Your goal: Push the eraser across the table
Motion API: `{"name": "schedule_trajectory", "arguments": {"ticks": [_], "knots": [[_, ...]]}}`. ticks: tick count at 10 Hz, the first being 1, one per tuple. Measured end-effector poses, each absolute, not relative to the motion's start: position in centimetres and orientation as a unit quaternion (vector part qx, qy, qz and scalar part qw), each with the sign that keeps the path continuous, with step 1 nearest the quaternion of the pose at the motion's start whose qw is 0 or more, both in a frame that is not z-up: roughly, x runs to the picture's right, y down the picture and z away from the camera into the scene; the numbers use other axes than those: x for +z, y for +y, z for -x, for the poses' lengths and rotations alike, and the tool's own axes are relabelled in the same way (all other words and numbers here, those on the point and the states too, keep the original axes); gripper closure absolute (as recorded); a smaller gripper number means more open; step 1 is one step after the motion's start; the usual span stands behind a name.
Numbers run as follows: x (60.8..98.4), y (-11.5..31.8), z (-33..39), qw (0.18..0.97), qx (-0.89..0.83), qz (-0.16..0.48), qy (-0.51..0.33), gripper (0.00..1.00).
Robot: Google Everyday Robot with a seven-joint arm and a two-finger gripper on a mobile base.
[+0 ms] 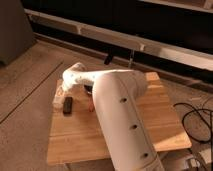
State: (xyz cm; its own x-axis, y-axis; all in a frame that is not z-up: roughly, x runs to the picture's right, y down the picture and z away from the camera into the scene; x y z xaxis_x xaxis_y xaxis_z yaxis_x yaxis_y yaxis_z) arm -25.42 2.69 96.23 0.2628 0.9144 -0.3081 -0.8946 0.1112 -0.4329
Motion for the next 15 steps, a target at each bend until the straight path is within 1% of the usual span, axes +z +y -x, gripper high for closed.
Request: {"name": "schedule_trajectory", "arguments": {"ticks": [4,7,11,15], "knots": [[96.6,2.9,25.5,0.76,0.598,0.255,-0.004,1.0],[96.2,3.4,25.6,0.768,0.592,0.246,0.002,1.0],[95.4,4.7,25.8,0.773,0.583,0.249,0.008,1.0],[94.3,5.1,25.8,0.772,0.584,0.252,-0.002,1.0]]}}
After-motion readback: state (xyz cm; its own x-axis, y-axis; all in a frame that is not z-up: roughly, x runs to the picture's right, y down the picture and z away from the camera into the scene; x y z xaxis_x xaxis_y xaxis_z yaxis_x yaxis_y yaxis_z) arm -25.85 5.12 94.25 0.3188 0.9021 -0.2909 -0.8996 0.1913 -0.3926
